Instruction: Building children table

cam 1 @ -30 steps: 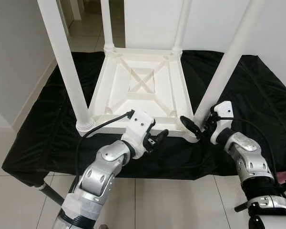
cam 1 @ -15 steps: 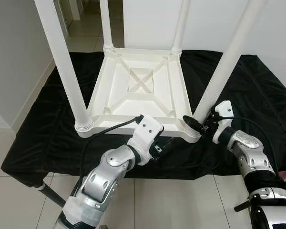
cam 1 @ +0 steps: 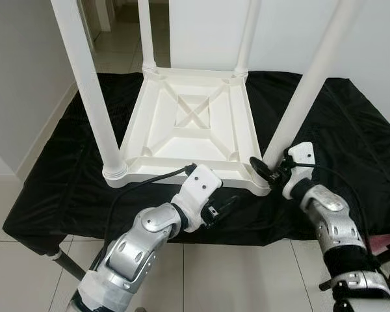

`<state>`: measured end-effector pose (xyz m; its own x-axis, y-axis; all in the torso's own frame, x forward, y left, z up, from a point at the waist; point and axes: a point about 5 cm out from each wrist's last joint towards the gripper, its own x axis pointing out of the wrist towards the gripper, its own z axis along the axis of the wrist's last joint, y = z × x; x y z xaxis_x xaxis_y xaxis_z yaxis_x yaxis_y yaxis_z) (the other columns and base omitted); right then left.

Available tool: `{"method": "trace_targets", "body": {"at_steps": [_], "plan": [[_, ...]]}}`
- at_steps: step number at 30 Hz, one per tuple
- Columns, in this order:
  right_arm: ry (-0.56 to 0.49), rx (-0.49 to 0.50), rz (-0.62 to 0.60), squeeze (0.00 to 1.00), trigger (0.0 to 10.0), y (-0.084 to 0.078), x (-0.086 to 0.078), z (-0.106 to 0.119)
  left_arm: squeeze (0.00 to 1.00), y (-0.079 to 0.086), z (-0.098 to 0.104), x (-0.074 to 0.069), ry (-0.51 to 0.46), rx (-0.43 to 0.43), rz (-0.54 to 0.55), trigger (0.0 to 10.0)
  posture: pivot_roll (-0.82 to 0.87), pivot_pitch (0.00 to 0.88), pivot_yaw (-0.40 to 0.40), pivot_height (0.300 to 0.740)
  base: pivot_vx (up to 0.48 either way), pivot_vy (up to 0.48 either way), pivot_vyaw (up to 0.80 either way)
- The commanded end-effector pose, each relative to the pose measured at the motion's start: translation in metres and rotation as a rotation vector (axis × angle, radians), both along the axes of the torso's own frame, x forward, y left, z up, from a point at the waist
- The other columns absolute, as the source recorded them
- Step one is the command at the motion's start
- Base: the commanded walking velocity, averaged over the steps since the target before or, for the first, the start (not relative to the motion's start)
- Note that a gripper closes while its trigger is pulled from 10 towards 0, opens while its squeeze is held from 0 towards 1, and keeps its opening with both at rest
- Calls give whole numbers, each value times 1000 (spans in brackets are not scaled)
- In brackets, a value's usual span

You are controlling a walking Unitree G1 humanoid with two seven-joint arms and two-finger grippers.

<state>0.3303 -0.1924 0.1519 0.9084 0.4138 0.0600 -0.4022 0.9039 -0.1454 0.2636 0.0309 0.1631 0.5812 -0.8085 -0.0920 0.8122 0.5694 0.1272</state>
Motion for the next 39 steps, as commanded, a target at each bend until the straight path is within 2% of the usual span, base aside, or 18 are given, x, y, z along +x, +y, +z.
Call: {"method": "trace_targets", "body": {"at_steps": [1, 3, 4, 5, 9, 12, 15, 18, 23, 29, 30, 36, 37, 38, 39], "plan": [[38, -18, -69, 0, 10000, 1, -2, -8, 0, -3, -1, -7, 15, 16, -100, 10000, -36, 37, -23, 740, 0, 0, 0], [48, -7, -114, 0, 10000, 0, -2, -9, 0, -2, -2, -7, 16, 18, -98, 10000, -36, 37, -23, 740, 0, 0, 0], [56, 42, -230, 0, 10000, 1, -5, -8, 0, 0, -3, -6, 15, 25, -82, 10000, -37, 38, -27, 740, 0, 0, 0], [58, 56, -276, 0, 10000, 2, -7, -8, 0, 0, -3, -6, 16, 26, -75, 10000, -41, 40, -26, 740, 0, 0, 0], [40, 86, -373, 0, 10000, 5, -11, -7, 0, 0, -4, -5, 19, 27, -66, 10000, -43, 38, -25, 740, 0, 0, 0], [42, 123, -533, 0, 10000, 9, -18, -8, 0, 0, -6, -4, 15, 37, -64, 10000, -41, 34, -27, 740, 0, 0, 0], [45, 136, -562, 0, 10000, 13, -19, -7, 0, 1, -6, -4, 13, 39, -62, 10000, -42, 26, -24, 740, 0, 0, 0], [22, 220, -699, 0, 10000, 22, -23, -4, 0, 1, -4, 0, 8, 36, -49, 10000, -38, 18, -26, 740, 0, 0, 0], [-11, 275, -695, 0, 10000, 27, -21, 4, 0, 2, -1, 2, 6, 24, -40, 10000, -34, 8, -19, 740, 0, 0, 0], [-32, 286, -662, 0, 10000, 29, -23, 7, 0, 1, -2, 3, 4, 28, -41, 10000, -29, 3, -20, 740, 0, 0, 0], [-38, 288, -641, 1000, 10000, 31, -23, 9, 0, 0, -1, 3, 5, 27, -38, 10000, -28, 3, -20, 740, 0, 0, 0], [-45, 286, -577, 1000, 10000, 31, -21, 14, 0, -2, 0, 3, 4, 20, -37, 10000, -22, 3, -27, 740, 0, 0, 0], [-53, 271, -465, 1000, 10000, 26, -15, 16, 0, -2, 0, 3, 3, 19, -31, 10000, -20, 3, -27, 740, 0, 0, 0], [-50, 255, -390, 353, 10000, 23, -13, 16, 0, -1, -1, 4, 2, 21, -22, 10000, -22, 2, -26, 740, 0, 0, 0], [-50, 255, -390, 353, 10000, 23, -13, 16, 0, -1, -1, 4, 2, 21, -22, 10000, -22, 2, -26, 740, 0, 0, 0]]}}
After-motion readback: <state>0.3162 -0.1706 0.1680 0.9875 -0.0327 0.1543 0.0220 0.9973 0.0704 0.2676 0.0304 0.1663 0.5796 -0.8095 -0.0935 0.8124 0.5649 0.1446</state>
